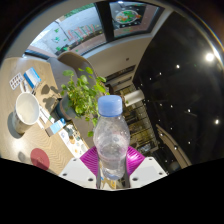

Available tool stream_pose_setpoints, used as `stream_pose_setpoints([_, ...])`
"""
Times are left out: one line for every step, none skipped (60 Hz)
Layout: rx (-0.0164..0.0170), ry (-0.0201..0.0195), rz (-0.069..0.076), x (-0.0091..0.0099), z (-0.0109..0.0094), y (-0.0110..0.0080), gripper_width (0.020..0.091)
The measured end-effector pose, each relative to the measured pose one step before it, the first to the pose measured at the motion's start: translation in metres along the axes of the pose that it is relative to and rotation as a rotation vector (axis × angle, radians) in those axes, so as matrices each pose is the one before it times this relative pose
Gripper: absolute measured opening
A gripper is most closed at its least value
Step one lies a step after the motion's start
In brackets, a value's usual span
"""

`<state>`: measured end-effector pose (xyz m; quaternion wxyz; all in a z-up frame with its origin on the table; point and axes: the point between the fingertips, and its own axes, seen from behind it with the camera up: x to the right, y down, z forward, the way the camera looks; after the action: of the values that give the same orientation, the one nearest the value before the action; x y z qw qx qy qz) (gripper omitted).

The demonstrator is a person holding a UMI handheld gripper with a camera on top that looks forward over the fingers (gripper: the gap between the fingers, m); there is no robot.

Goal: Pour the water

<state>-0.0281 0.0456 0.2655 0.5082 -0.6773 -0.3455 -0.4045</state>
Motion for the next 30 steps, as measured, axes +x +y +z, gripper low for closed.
stream_pose_setpoints([0.00743,0.00259,-0.0386,-0.00522,-0.00003,-0.00677,0.0322])
stream_pose_setpoints([0.00308,0.00207,-0.0373,-0.00407,-0.00221,-0.00518,0.0323])
stream_pose_setpoints([0.00362,0.00096,-0.0367,-0.00474,-0.0008,-0.0052,0.0323])
stream_pose_setpoints([0.00262,0.00134,-0.0348,-0.00412,-0.00084,-0.00475,0.0324])
stream_pose_setpoints([0.00139,0.00213,-0.0344,-0.00395,-0.00063,-0.00439,0.0323])
stream_pose_setpoints([-0.00065,0.0029,-0.0359,-0.0038,-0.00004,-0.00359,0.0322])
stream_pose_setpoints([-0.00092,0.00364,-0.0376,-0.00341,-0.00009,-0.00369,0.0322])
stream_pose_setpoints([0.00336,0.00551,-0.0361,-0.00556,0.00438,-0.00356,0.0323])
stream_pose_setpoints([0.00145,0.00343,-0.0359,-0.00176,-0.00162,-0.00349,0.0323])
stream_pose_setpoints([0.00042,0.00467,-0.0367,-0.0026,-0.00013,-0.00386,0.0323])
stream_pose_setpoints([0.00113,0.00429,-0.0362,-0.00264,0.00013,-0.00364,0.0324])
stream_pose_setpoints([0.00268,0.00351,-0.0358,-0.00284,0.00032,-0.00376,0.0323])
stream_pose_setpoints([0.00249,0.00296,-0.0358,-0.00286,0.00036,-0.00301,0.0322])
stream_pose_setpoints([0.00072,0.00272,-0.0357,-0.00251,0.00031,-0.00261,0.0323])
stream_pose_setpoints([-0.00029,0.00233,-0.0348,-0.00217,0.00028,-0.00247,0.0325])
stream_pose_setpoints([0.00311,0.00212,-0.0314,-0.00434,0.00462,-0.00176,0.0324])
stream_pose_setpoints([0.00226,0.00051,-0.0281,-0.00219,-0.00114,-0.00155,0.0324])
stream_pose_setpoints([-0.00063,0.00231,-0.0331,-0.00193,-0.00012,-0.00166,0.0323])
stream_pose_setpoints([-0.00452,0.00127,-0.0347,-0.0017,0.00013,-0.00035,0.0324])
stream_pose_setpoints([-0.00567,0.00186,-0.0332,-0.00124,0.00003,-0.00026,0.0324])
stream_pose_setpoints([-0.0055,0.00304,-0.0315,-0.00053,0.00176,-0.00223,0.0323])
stream_pose_setpoints([0.00034,0.00208,-0.0196,-0.00297,0.00246,-0.00163,0.0323])
stream_pose_setpoints([0.00288,-0.00572,-0.0089,-0.00249,-0.00031,0.00003,0.0322])
stream_pose_setpoints([-0.00236,-0.00464,-0.013,-0.00191,-0.00004,-0.00032,0.0321])
stream_pose_setpoints([-0.00332,-0.0055,-0.0114,-0.00232,-0.00004,-0.00005,0.0322])
stream_pose_setpoints([-0.00264,-0.00556,-0.009,-0.00212,-0.00005,-0.00032,0.0322])
stream_pose_setpoints([-0.00022,-0.00436,-0.0072,-0.00172,0.00005,-0.0009,0.0322])
stream_pose_setpoints([0.00271,-0.00017,-0.0073,-0.00181,0.00198,-0.00148,0.0323])
stream_pose_setpoints([0.00299,-0.0003,-0.0044,-0.00035,-0.00056,-0.00122,0.0323])
stream_pose_setpoints([0.00536,-0.00191,-0.0039,-0.00023,-0.0001,-0.00161,0.0323])
